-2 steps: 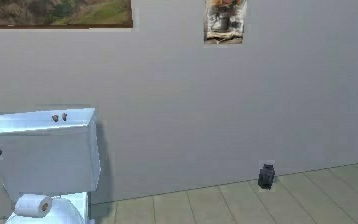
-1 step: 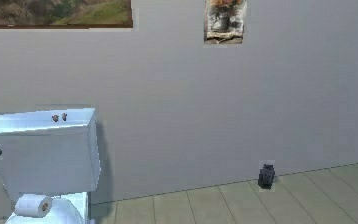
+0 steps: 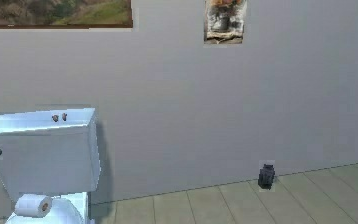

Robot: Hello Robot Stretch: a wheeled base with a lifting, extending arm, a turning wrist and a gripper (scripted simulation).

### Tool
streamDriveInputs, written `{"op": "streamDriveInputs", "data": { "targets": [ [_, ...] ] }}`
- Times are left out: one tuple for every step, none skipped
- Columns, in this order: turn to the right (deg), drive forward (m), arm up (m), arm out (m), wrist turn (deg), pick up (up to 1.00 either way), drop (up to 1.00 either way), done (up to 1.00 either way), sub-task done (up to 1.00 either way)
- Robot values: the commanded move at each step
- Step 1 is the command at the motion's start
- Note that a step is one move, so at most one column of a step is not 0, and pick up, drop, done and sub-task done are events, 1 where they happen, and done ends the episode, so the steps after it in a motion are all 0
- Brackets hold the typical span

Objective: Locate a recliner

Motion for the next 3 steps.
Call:
{"op": "streamDriveInputs", "data": {
  "targets": [
    [9.0,0.0,0.0,0.0,0.0,0.0,0.0,0.0,0.0],
    [-6.0,0.0,0.0,0.0,0.0,0.0,0.0,0.0,0.0],
    [0.0,0.3,0.0,0.0,0.0,0.0,0.0,0.0,0.0]
  ]
}}
